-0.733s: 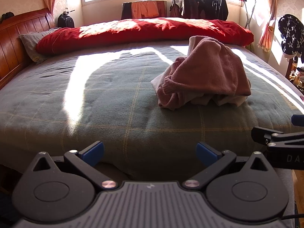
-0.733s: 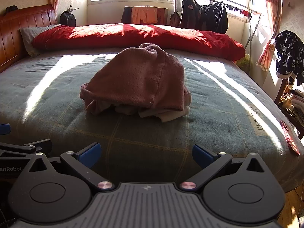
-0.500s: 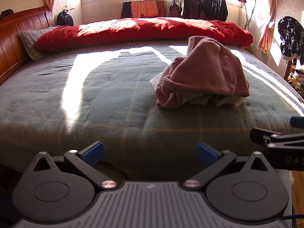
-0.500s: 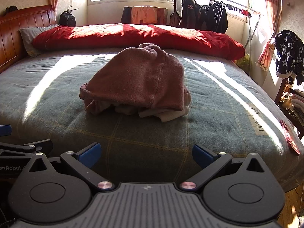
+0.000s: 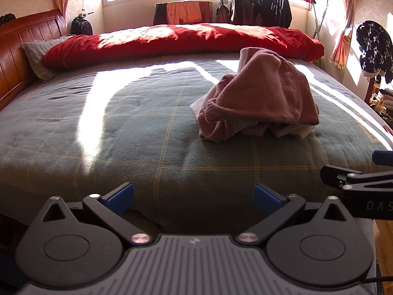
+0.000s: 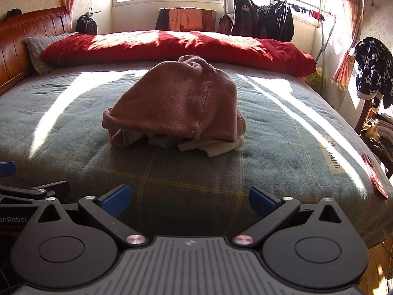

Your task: Fold clothes

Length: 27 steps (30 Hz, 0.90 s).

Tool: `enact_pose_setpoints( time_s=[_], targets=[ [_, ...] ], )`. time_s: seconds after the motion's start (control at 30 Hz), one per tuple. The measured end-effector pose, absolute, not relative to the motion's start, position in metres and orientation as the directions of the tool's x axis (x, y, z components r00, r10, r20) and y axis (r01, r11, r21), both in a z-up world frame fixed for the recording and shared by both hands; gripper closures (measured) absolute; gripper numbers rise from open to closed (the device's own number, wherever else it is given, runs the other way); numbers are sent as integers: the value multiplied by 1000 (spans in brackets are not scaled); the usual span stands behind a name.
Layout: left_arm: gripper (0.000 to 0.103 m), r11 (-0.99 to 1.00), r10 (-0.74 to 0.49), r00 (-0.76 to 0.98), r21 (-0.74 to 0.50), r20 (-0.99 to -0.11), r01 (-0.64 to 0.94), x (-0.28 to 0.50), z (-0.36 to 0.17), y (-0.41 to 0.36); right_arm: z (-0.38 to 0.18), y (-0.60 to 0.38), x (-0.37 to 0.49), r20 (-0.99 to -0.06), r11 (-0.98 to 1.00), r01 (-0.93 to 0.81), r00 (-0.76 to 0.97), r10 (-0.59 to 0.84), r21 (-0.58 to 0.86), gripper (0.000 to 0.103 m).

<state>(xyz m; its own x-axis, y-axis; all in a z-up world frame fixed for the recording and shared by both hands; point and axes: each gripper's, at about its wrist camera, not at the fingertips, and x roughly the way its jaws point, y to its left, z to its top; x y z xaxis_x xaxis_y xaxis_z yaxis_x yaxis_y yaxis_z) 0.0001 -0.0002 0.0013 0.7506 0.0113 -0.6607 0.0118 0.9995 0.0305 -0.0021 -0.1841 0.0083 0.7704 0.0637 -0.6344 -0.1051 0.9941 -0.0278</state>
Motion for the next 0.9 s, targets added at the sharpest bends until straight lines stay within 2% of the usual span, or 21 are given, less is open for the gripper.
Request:
enact_pose_setpoints(
  time_s=[0.9],
  targets=[
    [0,1000,7,750,23,-661,12,0,2,2,8,-182,-1,-639,993,-110,766,65,-31,0]
  ],
)
